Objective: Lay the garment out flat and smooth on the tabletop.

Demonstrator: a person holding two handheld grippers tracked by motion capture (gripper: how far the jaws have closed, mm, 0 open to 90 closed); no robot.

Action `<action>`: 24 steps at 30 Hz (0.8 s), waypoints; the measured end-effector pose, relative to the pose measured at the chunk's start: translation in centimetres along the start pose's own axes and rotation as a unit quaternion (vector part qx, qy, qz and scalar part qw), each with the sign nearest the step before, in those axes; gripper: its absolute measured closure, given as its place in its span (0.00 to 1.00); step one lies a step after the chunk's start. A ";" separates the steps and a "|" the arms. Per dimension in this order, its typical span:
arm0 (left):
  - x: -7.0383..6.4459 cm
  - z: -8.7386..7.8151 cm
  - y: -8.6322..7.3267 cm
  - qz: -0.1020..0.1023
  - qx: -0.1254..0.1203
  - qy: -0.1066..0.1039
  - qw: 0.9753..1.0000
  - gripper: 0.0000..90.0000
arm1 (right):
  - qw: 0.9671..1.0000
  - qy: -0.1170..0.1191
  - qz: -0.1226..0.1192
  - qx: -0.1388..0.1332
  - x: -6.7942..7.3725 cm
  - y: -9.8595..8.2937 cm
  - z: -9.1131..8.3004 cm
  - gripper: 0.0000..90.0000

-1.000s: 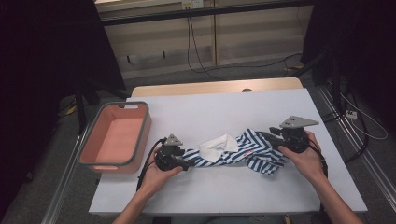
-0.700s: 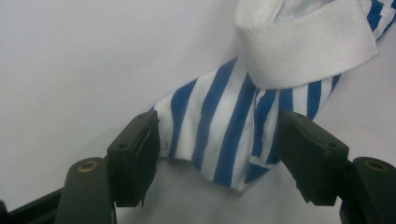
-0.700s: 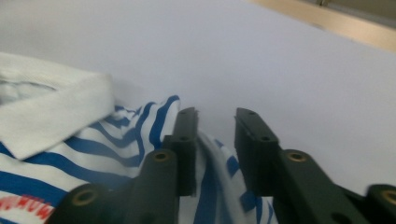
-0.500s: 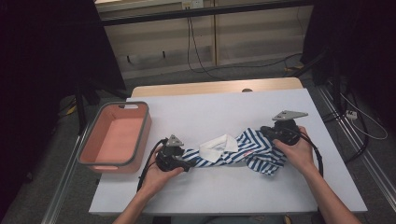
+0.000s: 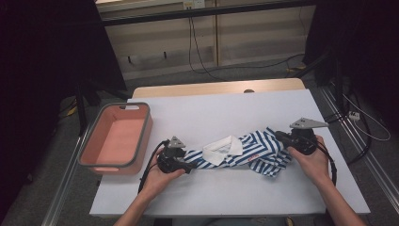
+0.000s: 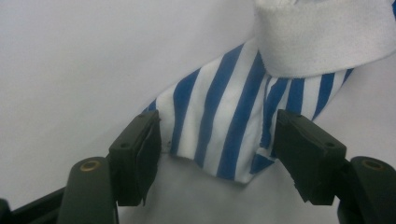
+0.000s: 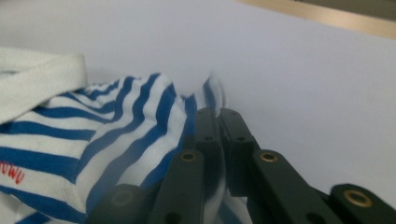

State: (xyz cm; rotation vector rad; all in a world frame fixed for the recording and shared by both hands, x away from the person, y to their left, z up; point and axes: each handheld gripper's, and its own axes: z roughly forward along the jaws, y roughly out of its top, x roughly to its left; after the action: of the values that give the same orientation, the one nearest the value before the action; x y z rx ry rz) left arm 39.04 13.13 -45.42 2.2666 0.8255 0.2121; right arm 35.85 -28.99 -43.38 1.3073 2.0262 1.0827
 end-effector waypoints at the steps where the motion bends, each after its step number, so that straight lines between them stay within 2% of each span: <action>1: 0.0 0.0 0.0 0.000 0.000 -0.001 1.000 0.37 | 1.000 0.000 -0.001 0.001 0.0 -0.2 -0.1 0.94; 3: -0.1 0.0 0.1 -0.004 -0.002 -0.004 1.000 0.39 | 1.000 -0.001 -0.002 0.000 0.0 -0.2 -0.1 0.90; 5: -0.1 -0.2 0.1 -0.002 -0.006 -0.006 1.000 0.39 | 1.000 -0.005 -0.005 -0.004 0.1 0.1 -0.2 0.79; 7: -0.1 -0.3 0.2 -0.002 -0.011 -0.007 1.000 0.39 | 1.000 0.000 -0.008 -0.007 0.2 0.6 -0.1 0.72; 11: 0.1 -0.5 0.3 -0.005 -0.014 -0.007 1.000 0.40 | 1.000 0.009 -0.018 -0.020 1.0 2.1 0.2 0.66; 13: 0.2 -0.6 0.4 0.000 -0.019 -0.002 1.000 0.40 | 0.999 0.023 -0.030 -0.021 1.6 3.0 0.6 0.63; 16: 0.2 -0.8 0.3 0.005 -0.023 0.003 1.000 0.41 | 0.998 0.046 -0.034 -0.013 2.5 3.9 1.8 0.50; 20: 0.1 -0.8 0.4 0.004 -0.024 0.001 1.000 0.42 | 0.997 0.059 -0.053 0.014 3.7 4.6 3.6 0.48; 24: -0.2 -0.8 0.5 0.011 -0.030 -0.001 1.000 0.43 | 0.994 0.075 -0.065 0.035 4.1 5.2 4.8 0.46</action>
State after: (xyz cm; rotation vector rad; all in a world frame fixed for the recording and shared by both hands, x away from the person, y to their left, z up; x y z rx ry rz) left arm 38.77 13.20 -44.47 2.2205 0.7837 0.2399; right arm 40.41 -22.43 -41.72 1.1390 2.2441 1.0887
